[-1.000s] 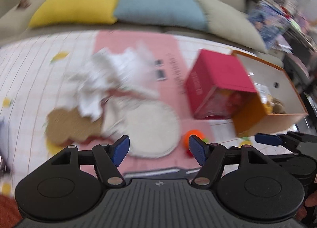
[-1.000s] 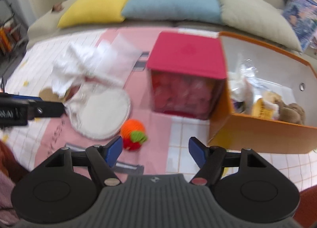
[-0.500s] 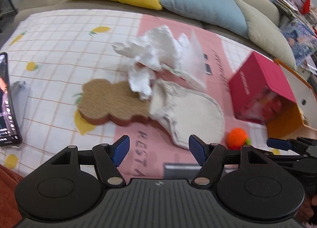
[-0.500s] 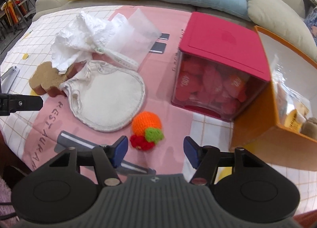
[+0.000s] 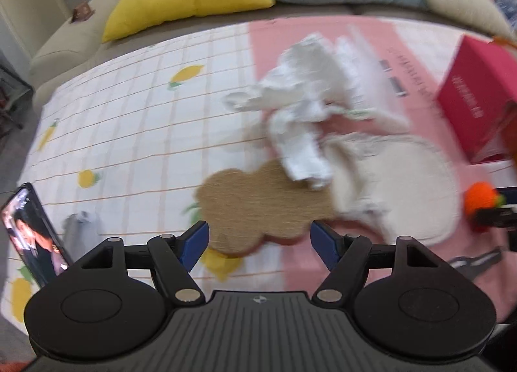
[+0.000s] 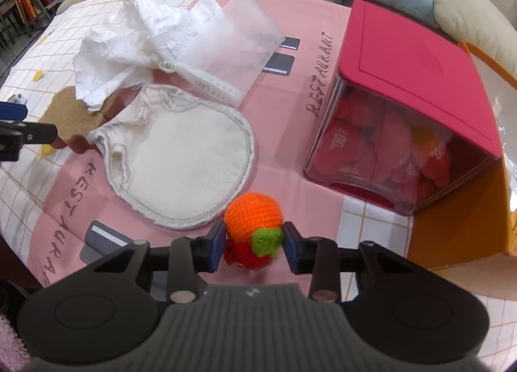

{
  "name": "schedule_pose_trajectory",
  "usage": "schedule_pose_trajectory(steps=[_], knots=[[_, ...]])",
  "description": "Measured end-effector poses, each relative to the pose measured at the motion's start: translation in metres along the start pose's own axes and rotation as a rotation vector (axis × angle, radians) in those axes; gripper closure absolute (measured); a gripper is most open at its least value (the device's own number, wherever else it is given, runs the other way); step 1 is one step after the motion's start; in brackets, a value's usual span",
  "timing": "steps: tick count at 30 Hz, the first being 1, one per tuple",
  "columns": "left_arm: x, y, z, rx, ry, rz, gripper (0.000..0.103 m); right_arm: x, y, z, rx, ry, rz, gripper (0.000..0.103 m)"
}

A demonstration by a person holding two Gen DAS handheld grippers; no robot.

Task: Organize soft objects
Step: 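Lower the right tool toward the orange crochet fruit, then grasp the orange crochet fruit with the right tool while the left grasps the brown coir sponge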

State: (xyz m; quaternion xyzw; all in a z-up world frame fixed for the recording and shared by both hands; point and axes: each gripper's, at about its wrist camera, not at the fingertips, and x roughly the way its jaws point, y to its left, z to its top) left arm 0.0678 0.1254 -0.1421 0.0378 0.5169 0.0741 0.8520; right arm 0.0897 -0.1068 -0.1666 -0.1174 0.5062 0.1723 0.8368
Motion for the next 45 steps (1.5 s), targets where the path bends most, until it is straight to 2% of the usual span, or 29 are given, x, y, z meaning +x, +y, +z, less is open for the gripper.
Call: schedule_pose_trajectory(steps=[3,5,9,11,13,17,19,21,24,25,26,27,31,37,39,41,43,45], knots=[[0.018,0.011,-0.001,-0.010,0.037,0.024,0.018,-0.001,-0.002,0.000,0.011,0.000,0.009,0.065],[0.023,0.015,-0.003,0.002,0.025,0.023,0.008,0.000,-0.003,0.001,0.023,0.002,0.014,0.065],[0.024,0.020,-0.002,0.003,0.018,-0.001,0.007,0.000,-0.003,0.002,0.026,0.001,0.018,0.065],[0.023,0.020,-0.002,0.017,0.027,-0.012,0.013,0.000,-0.003,0.002,0.024,0.001,0.019,0.065],[0.024,0.018,-0.003,0.042,0.048,-0.015,0.013,0.000,-0.003,0.001,0.030,0.002,0.022,0.065],[0.035,0.014,-0.003,0.106,0.091,0.038,0.016,0.000,-0.005,0.001,0.043,0.005,0.025,0.065],[0.037,0.008,-0.004,0.169,0.067,0.069,0.016,-0.001,-0.004,0.000,0.040,0.004,0.022,0.065],[0.041,0.003,-0.005,0.219,0.052,0.058,0.016,0.000,-0.003,0.001,0.037,0.002,0.020,0.065],[0.046,0.000,-0.007,0.232,0.037,0.050,0.020,0.000,-0.003,0.001,0.028,-0.001,0.016,0.065],[0.046,0.001,-0.006,0.224,0.033,0.051,0.025,0.000,-0.002,0.001,0.027,-0.002,0.016,0.065],[0.045,0.002,-0.005,0.215,0.031,0.040,0.036,-0.001,-0.003,0.000,0.028,-0.003,0.017,0.065],[0.045,0.002,-0.005,0.204,0.031,0.034,0.041,-0.001,-0.003,0.000,0.029,-0.004,0.018,0.065],[0.038,0.000,-0.005,0.195,0.051,0.037,0.046,-0.002,-0.002,-0.002,0.031,-0.005,0.019,0.065],[0.011,-0.015,-0.012,0.124,0.143,0.015,0.051,-0.006,-0.004,-0.006,0.047,0.001,0.020,0.066],[0.000,-0.019,-0.016,0.059,0.176,-0.040,0.059,-0.007,-0.006,-0.008,0.056,0.002,0.023,0.066],[-0.007,-0.024,-0.021,0.007,0.202,-0.115,0.076,-0.009,-0.006,-0.009,0.062,0.002,0.024,0.066],[-0.014,-0.032,-0.026,-0.003,0.212,-0.173,0.090,-0.011,-0.006,-0.009,0.063,0.002,0.021,0.066],[-0.019,-0.038,-0.029,0.021,0.201,-0.218,0.090,-0.013,-0.007,-0.011,0.064,0.002,0.018,0.066]])
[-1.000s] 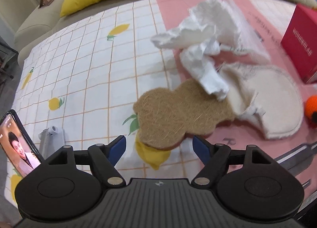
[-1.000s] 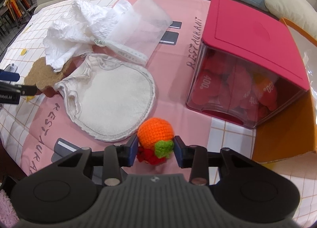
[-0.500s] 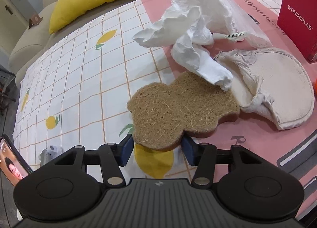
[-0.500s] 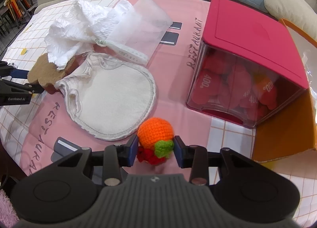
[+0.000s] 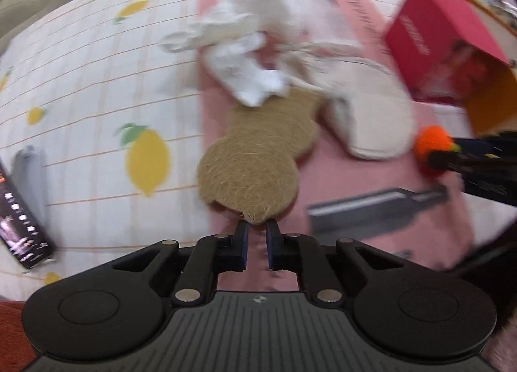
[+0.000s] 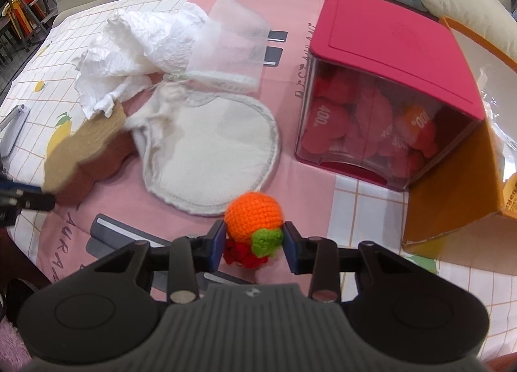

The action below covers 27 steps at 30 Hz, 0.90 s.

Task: Organize soft objects
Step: 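Grasp the orange crochet fruit with the right tool while the left grasps the brown coir sponge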

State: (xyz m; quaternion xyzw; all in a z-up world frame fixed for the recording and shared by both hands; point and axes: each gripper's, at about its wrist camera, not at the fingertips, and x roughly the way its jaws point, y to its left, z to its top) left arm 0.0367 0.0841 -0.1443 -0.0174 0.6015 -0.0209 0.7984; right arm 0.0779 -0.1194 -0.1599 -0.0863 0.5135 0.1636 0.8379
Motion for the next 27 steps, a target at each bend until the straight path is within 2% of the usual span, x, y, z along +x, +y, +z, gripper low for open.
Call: schedule_pose_trajectory(steps=[2,4,6,8,10,13,15,17,21,25,27], knots=[[-0.002,-0.005,-0.001,0.026,-0.009,0.000,0.088,-0.001,-0.002,-0.002,0.006,-0.002,0.002,0.066],[-0.007,-0.007,-0.002,0.036,-0.030,0.030,0.084,-0.004,-0.004,-0.004,0.016,-0.007,0.005,0.066],[-0.011,-0.004,-0.003,0.027,-0.050,0.038,0.067,-0.006,-0.004,-0.006,0.020,-0.014,0.003,0.066],[-0.019,-0.001,-0.004,0.015,-0.089,0.051,0.031,-0.008,-0.006,-0.007,0.024,-0.024,0.000,0.066],[-0.026,-0.004,-0.004,0.028,-0.130,0.070,0.024,-0.009,-0.007,-0.007,0.026,-0.032,-0.003,0.066],[-0.031,-0.004,-0.001,0.048,-0.179,0.056,0.014,-0.010,-0.006,-0.005,0.019,-0.045,0.003,0.066],[-0.028,-0.004,0.002,0.073,-0.190,0.061,0.012,-0.012,-0.003,-0.005,0.002,-0.063,0.016,0.066],[-0.022,-0.006,0.005,0.142,-0.209,0.104,0.010,-0.012,0.001,-0.004,-0.023,-0.067,0.020,0.066],[0.003,-0.009,0.011,0.253,-0.196,0.173,0.010,-0.004,0.004,-0.004,-0.044,-0.032,-0.004,0.066],[0.018,-0.007,0.009,0.244,-0.155,0.105,0.010,-0.002,0.001,-0.005,-0.028,-0.021,0.007,0.065],[0.025,-0.006,0.007,0.224,-0.126,0.102,0.010,-0.002,0.000,-0.005,-0.023,-0.023,0.014,0.065]])
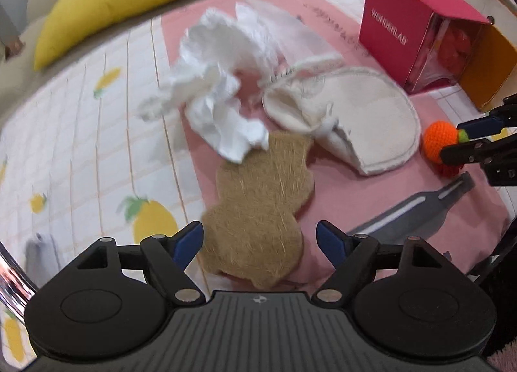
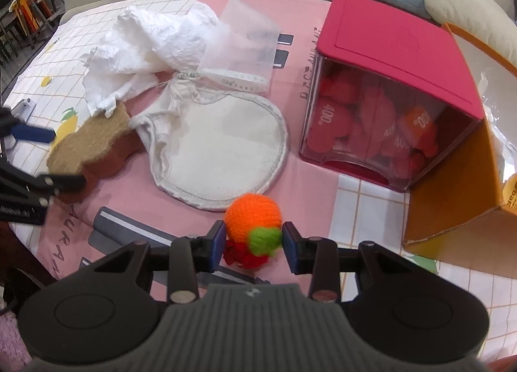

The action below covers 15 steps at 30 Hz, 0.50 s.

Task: Organize soft objects
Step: 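Grasp the orange crochet fruit with the right tool while the left grasps the brown coir sponge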

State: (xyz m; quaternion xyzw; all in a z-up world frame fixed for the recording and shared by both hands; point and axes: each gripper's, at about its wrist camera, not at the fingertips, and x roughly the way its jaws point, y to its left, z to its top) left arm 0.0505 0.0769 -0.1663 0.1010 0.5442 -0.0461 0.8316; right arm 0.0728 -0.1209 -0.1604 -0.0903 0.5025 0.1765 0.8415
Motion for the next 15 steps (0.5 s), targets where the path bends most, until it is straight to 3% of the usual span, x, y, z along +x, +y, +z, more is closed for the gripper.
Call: schedule_pose_trajectory(steps=[3,6,15], knots=[[0.006,-0.003,-0.004,0.015,0.012,0.057,0.007,0.001,0.001,0.000,0.002,-0.004,0.006,0.065],[0.013,0.002,-0.003,-0.034,0.023,0.029,0.006,0.004,0.003,0.000,-0.007,-0.006,0.001,0.063],[0.012,0.009,-0.001,-0.125,0.039,-0.014,0.017,0.005,0.000,-0.003,0.001,-0.017,0.018,0.064]])
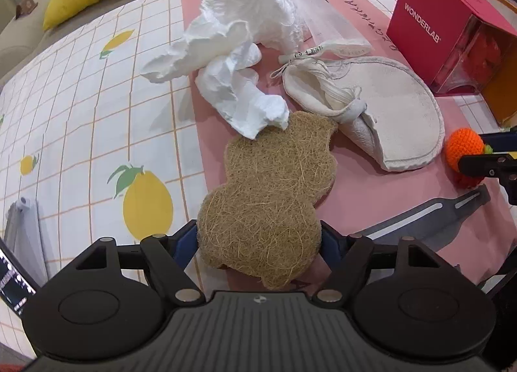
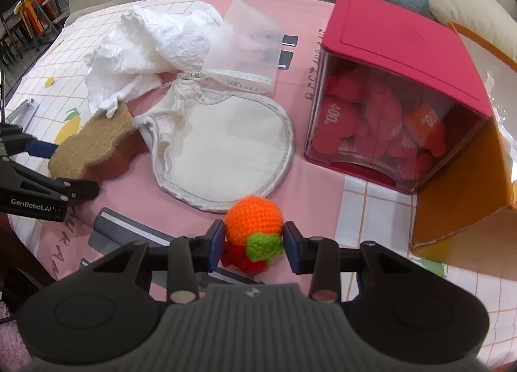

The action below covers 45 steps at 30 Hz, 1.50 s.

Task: Organize soft objects
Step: 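Grasp the orange crochet fruit with the right tool while the left grasps the brown coir sponge, then carry the crochet fruit and coir sponge into the white box and release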

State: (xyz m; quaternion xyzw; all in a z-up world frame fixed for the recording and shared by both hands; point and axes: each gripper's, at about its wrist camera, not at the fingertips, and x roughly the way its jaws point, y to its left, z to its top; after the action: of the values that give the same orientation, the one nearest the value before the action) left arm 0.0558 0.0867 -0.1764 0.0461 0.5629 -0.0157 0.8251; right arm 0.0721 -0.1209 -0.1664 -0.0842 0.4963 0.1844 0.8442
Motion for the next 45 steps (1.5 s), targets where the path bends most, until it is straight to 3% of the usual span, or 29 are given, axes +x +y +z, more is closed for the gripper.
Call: schedule_pose_trajectory(steps=[9,17,22,26,32,39,42,45], knots=[[-0.049,0.003,0.001,-0.126,-0.044,-0.037,0.017,-0.023,-0.003,0.001,0.013,-0.042,0.028,0.064],[-0.100,-0.016,0.008,-0.195,-0.113,-0.144,0.017,-0.060,-0.017,-0.003,0.056,-0.111,0.049,0.064],[-0.118,-0.044,0.018,-0.132,-0.134,-0.191,0.017,-0.086,-0.032,-0.004,0.102,-0.182,0.038,0.064],[-0.124,-0.066,0.036,-0.100,-0.144,-0.270,0.017,-0.111,-0.049,-0.003,0.145,-0.256,0.010,0.064],[-0.135,-0.117,0.073,0.045,-0.182,-0.338,0.017,-0.143,-0.092,-0.009,0.230,-0.341,-0.076,0.064],[-0.135,-0.189,0.121,0.231,-0.209,-0.356,0.017,-0.163,-0.162,-0.026,0.365,-0.370,-0.212,0.064],[-0.132,-0.220,0.141,0.290,-0.205,-0.327,0.017,-0.166,-0.189,-0.033,0.422,-0.373,-0.239,0.064],[-0.129,-0.247,0.159,0.334,-0.193,-0.346,0.017,-0.164,-0.210,-0.036,0.459,-0.376,-0.258,0.064]])
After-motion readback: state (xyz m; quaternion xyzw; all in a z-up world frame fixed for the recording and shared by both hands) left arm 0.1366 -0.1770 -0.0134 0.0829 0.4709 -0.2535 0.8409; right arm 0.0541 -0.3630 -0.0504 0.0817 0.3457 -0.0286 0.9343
